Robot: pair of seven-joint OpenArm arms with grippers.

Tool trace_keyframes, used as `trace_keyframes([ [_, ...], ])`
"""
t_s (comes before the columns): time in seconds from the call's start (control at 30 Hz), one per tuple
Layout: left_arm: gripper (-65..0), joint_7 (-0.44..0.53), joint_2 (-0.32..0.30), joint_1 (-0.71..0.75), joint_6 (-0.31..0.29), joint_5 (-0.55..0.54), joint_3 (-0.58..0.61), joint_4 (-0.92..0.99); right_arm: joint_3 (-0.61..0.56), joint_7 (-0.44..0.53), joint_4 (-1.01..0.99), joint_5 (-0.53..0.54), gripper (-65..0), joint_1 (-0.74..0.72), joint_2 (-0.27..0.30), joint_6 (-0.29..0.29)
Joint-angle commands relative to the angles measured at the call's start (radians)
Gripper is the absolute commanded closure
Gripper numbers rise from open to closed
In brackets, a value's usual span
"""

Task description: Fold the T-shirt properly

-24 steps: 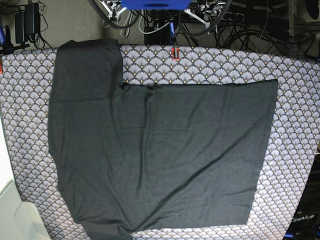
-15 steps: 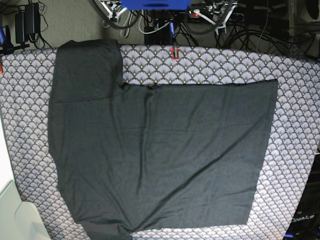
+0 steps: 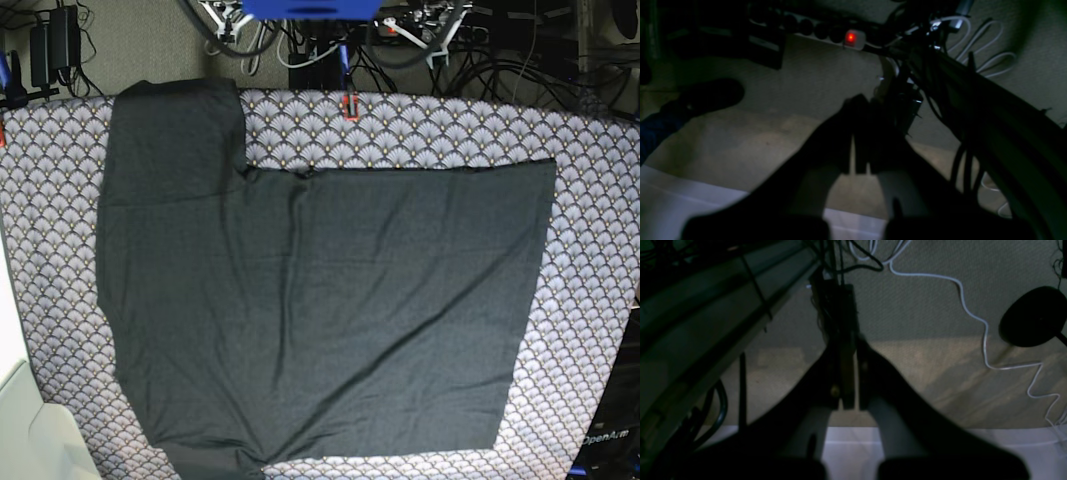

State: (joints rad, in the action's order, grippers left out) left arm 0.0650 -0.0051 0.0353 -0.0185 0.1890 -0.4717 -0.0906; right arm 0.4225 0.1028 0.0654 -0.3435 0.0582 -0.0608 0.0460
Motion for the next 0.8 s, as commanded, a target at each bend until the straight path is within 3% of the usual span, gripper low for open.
trace_keyframes([
  [0.0, -0.4, 0.009, 0.001, 0.001, 0.001, -0.003, -0.002, -0.002, 0.000, 0.007, 0.000, 0.004, 0.0, 0.001, -0.003, -0.008],
  [0.77, -0.4, 0.005, 0.001, 0.041, -0.005, 0.004, 0.003, -0.013, -0.003, 0.001, 0.000, 0.001, 0.0, 0.009, 0.032, -0.008],
])
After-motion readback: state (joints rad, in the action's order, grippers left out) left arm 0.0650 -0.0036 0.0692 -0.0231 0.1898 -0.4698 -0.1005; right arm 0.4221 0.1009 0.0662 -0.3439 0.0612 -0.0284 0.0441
